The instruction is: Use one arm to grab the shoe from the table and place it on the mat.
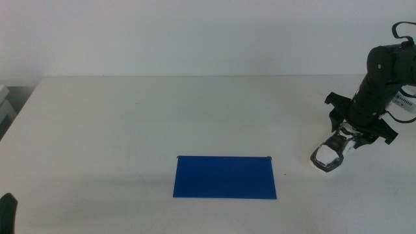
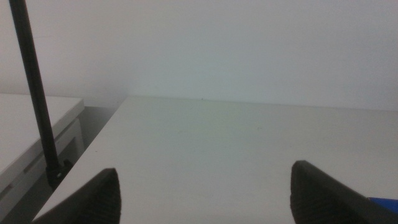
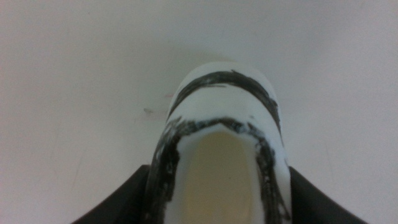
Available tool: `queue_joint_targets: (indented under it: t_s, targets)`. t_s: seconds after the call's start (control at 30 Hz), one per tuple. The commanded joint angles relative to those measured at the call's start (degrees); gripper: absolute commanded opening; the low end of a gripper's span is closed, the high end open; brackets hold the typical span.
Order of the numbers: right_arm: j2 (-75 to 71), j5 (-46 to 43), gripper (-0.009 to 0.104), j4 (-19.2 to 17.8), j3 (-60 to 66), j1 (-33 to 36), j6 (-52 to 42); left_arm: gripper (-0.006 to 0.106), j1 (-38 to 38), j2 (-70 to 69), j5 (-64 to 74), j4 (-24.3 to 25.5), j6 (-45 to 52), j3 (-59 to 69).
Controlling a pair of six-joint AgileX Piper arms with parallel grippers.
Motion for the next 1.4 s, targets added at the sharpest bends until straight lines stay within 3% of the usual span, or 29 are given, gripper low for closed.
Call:
queue_joint_targets:
  t_s: [0.0, 0.13, 0.3, 0.47, 0.53, 0.73, 0.97, 1.37]
  targets:
    - [-3.4, -0.3, -0.004, -0.3, -1.6, 0.1, -0.3, 0.094, -0.3, -0.4, -4.7, -0.2, -0.2, 0.3]
    - [-3.4, 0.6, -0.004, -1.7, -1.6, 0.0, -1.0, 0.094, -0.3, -0.4, -4.7, -0.2, -0.2, 0.3]
    - [-3.5, 7.9, -0.004, -3.3, -2.3, 0.2, 5.8, 0.094, -0.3, -0.4, -4.7, -0.2, -0.2, 0.3]
    - [-5.9, 15.4, -0.004, -13.0, -4.5, 4.8, 14.7, 0.094, -0.3, -0.4, -4.7, -0.2, -0.2, 0.3]
    - [-6.9, 19.1, -0.004, -15.1, -6.3, 7.2, 18.2, 0.094, -0.3, -0.4, -4.7, -0.2, -0.2, 0.3]
    - [-7.5, 26.6, -0.004, -15.6, -13.5, 13.5, 24.1, 0.094, -0.3, -0.4, -4.7, -0.2, -0.2, 0.3]
    - [-7.3, 26.8, -0.004, -14.9, -17.3, 21.4, 34.2, 0.094, -0.3, -0.4, -4.7, -0.2, -0.2, 0.3]
    - [-0.1, 26.8, -0.004, -12.5, -24.4, 31.5, 38.6, 0.094, -0.3, -0.4, -4.7, -0.2, -0.2, 0.3]
